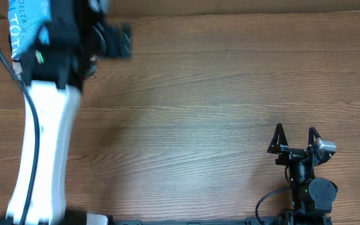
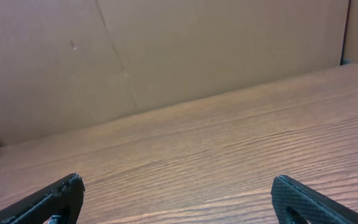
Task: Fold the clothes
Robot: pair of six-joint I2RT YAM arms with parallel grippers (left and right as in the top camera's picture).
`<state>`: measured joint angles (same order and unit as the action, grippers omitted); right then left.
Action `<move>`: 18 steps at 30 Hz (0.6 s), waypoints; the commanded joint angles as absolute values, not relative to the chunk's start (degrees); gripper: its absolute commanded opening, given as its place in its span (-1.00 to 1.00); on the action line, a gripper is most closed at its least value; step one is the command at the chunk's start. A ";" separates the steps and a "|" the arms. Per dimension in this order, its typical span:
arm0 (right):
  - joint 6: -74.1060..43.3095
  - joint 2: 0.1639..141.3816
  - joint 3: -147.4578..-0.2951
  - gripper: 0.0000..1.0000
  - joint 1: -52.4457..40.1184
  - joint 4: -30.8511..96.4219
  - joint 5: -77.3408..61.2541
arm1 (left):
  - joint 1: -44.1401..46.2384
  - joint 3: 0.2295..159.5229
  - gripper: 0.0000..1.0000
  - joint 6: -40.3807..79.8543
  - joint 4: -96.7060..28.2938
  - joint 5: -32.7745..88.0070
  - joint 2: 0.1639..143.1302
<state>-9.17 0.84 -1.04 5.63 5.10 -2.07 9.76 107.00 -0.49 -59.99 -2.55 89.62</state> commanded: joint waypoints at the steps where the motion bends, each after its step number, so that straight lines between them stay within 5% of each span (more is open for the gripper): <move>1: -8.97 0.16 -0.45 1.00 5.32 4.71 -1.30 | 12.21 95.70 1.00 -3.16 -58.57 -3.97 81.71; 6: -8.97 0.16 -0.45 1.00 5.32 4.71 -1.30 | 10.83 79.44 1.00 -3.14 -48.58 -2.70 70.96; 18: -8.97 0.16 -0.45 1.00 5.32 4.71 -1.30 | 5.28 33.15 1.00 -4.73 -2.72 8.75 42.37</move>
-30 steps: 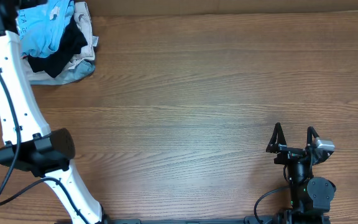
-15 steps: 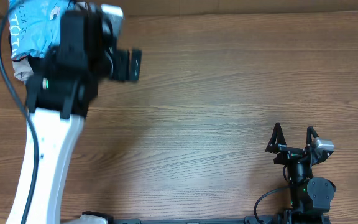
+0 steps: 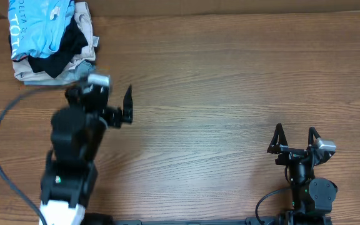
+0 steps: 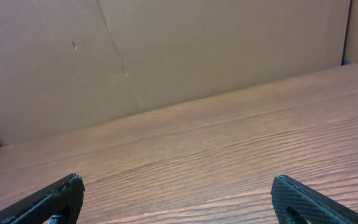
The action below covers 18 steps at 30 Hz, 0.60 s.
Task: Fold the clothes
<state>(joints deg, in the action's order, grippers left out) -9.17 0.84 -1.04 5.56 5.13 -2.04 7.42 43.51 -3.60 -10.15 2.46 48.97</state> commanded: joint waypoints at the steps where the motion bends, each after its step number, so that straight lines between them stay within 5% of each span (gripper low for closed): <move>1: -8.97 0.16 -0.45 1.00 5.32 4.71 -1.30 | 4.67 30.55 1.00 -4.73 -0.58 9.67 40.62; 18: -8.97 0.16 -0.45 1.00 5.32 4.71 -1.30 | -4.49 5.65 1.00 -3.22 4.51 14.87 6.02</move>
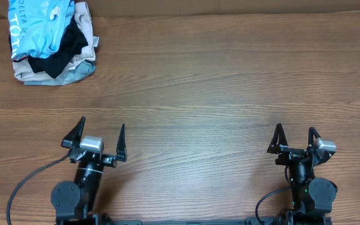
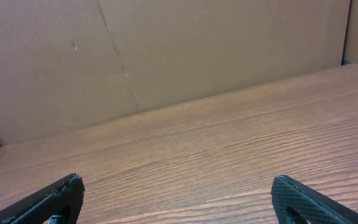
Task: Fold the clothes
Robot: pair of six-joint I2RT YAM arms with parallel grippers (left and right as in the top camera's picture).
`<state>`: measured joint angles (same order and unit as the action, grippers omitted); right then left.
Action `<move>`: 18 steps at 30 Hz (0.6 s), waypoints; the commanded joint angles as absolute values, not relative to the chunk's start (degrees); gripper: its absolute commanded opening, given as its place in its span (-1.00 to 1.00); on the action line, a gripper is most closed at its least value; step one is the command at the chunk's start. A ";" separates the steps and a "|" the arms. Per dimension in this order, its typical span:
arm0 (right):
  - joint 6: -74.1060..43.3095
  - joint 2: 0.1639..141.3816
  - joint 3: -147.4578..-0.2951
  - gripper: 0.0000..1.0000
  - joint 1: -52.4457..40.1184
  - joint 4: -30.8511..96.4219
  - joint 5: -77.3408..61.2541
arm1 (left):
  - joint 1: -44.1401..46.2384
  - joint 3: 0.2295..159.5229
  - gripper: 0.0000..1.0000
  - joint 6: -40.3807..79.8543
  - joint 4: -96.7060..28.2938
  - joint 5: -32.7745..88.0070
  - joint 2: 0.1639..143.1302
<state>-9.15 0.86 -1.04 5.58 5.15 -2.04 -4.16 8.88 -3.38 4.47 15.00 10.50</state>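
Note:
A pile of clothes (image 1: 50, 41), light blue, black and beige, lies at the table's far left corner. Near the front edge on the left my left gripper (image 1: 100, 131) stands open with nothing between its fingers, far from the pile. On the front right my right gripper (image 1: 295, 134) is also open and holds nothing. In the right wrist view its two black fingertips (image 2: 61, 193) show at the bottom corners over bare wood, the right gripper (image 2: 178, 190) spread wide.
The wooden table (image 1: 217, 94) stretches between the arms and the pile. A brown cardboard wall (image 2: 166, 56) stands along the far edge of the table.
My left arm has drawn back from mid-left of the table to the front edge, with its gripper open. The right arm and the clothes pile have not moved.
At first my left arm reached out over the far left corner, covering most of the clothes pile. Then it was pulled back to mid-table, leaving the pile uncovered. Now it rests at the front edge, open, as does the unmoved right arm.

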 commanded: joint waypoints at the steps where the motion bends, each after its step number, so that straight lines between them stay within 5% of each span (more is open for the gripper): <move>1: -8.97 0.16 -0.45 1.00 5.32 4.71 -1.30 | -4.49 4.82 0.99 -3.22 4.51 14.79 4.71; 18: -8.97 0.16 -0.45 1.00 5.32 4.71 -1.30 | -4.54 0.30 1.00 -2.39 -3.16 13.13 0.19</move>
